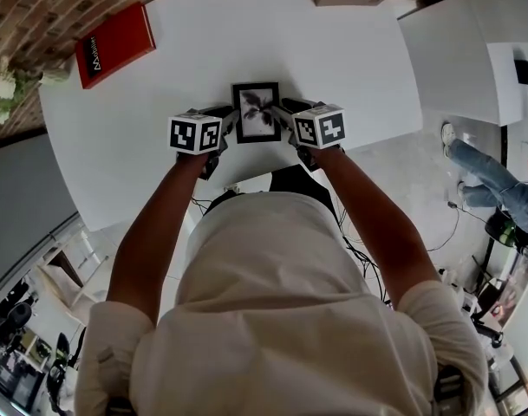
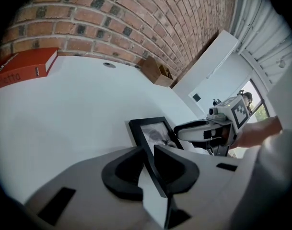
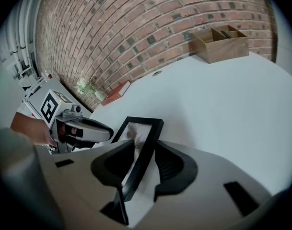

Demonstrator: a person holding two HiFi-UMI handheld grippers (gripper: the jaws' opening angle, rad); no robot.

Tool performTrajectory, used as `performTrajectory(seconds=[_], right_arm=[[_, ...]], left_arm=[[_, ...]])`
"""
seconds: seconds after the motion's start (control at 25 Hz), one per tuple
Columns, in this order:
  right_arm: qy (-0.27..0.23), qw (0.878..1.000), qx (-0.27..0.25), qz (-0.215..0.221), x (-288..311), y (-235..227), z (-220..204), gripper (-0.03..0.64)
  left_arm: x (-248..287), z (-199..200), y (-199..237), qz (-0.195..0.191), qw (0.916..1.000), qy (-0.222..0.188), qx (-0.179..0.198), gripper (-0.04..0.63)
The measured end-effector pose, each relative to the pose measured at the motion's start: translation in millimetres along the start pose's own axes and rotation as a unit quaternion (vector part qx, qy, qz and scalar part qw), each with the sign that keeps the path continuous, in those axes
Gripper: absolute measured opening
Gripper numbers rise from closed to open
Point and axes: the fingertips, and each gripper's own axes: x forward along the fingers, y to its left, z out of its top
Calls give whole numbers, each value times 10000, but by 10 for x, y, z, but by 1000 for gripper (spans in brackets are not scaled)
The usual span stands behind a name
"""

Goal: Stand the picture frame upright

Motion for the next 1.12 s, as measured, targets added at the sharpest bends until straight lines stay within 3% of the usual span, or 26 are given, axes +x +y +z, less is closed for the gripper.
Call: performTrajectory(seconds=[0.4, 0.72, 1.12], right_arm=[[218, 9997, 80, 9, 98, 3, -90, 120], [166, 9996, 239, -5, 100, -14, -73, 103], [115, 9998, 171, -11, -13, -94, -64, 95]], left_arm=[[116, -60, 36, -76, 9996, 243, -80, 72], [123, -47, 43, -194, 9989, 245, -336, 69], [132, 3, -100, -164, 9993, 119, -319, 48]])
